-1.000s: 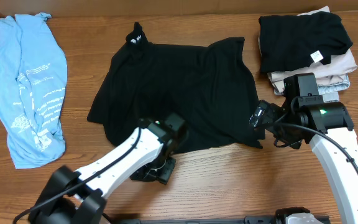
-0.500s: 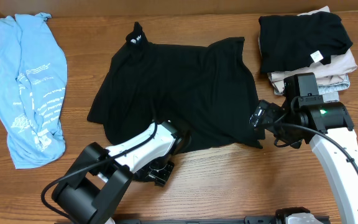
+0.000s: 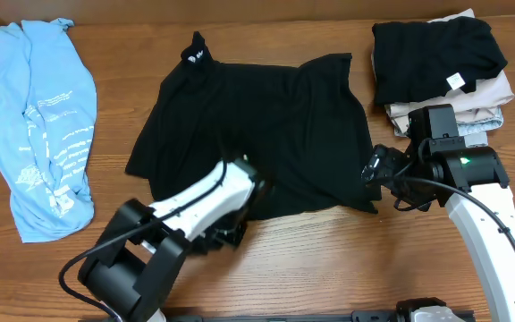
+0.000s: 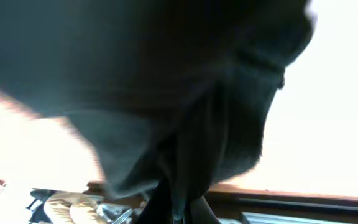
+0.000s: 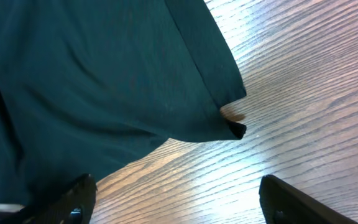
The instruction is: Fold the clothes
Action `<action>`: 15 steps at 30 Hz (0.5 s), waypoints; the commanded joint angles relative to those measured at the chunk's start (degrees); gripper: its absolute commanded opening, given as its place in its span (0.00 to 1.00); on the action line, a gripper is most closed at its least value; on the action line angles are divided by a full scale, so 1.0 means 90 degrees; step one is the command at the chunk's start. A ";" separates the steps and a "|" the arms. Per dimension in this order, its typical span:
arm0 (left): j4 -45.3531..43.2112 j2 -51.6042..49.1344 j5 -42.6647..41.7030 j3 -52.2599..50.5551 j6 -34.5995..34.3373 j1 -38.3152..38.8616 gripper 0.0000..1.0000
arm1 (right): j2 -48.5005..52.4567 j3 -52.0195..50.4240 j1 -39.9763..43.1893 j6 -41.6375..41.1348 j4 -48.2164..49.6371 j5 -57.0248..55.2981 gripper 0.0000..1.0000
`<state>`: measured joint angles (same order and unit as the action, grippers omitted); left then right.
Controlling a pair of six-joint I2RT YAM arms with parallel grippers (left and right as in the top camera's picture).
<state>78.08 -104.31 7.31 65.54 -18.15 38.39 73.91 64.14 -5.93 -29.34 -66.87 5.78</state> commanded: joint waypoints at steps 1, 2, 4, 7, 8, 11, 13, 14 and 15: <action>0.0347 -0.0027 0.0447 0.1217 -0.0204 -0.0376 0.04 | 0.0056 -0.0002 0.0012 0.0041 0.0017 0.0153 0.86; 0.0430 -0.0027 0.0449 0.1479 -0.0199 -0.0452 0.04 | 0.0102 -0.0002 0.0012 0.0044 0.0015 0.0194 0.86; 0.0554 -0.0024 0.0556 0.1987 -0.0197 -0.0614 0.04 | 0.0238 -0.0002 0.0012 0.0041 -0.0007 0.0250 0.85; 0.0772 -0.0024 0.0906 0.2518 -0.0177 -0.0787 0.04 | 0.0505 -0.0002 0.0012 0.0041 -0.0027 0.0253 0.84; 0.0869 -0.0024 0.1071 0.2701 -0.0175 -0.0848 0.04 | 0.0607 -0.0002 0.0012 0.0041 -0.0027 0.0253 0.84; 0.1110 -0.0015 0.1554 0.3121 -0.0180 -0.1005 0.04 | 0.1001 -0.0005 0.0012 0.0027 -0.0024 0.0253 0.84; 0.1239 -0.0015 0.1836 0.3361 -0.0182 -0.1120 0.04 | 0.1277 -0.0005 0.0012 -0.0070 -0.0029 0.0250 0.84; 0.1277 -0.0015 0.1945 0.3449 -0.0182 -0.1175 0.04 | 0.1416 -0.0010 0.0012 -0.0119 -0.0027 0.0255 0.84; 0.1324 -0.0015 0.2076 0.3560 -0.0182 -0.1258 0.04 | 0.1518 -0.0015 0.0012 -0.0134 -0.0032 0.0260 0.84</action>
<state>89.17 -104.36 19.33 94.11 -18.55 28.80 85.25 64.14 -5.93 -29.63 -67.11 7.64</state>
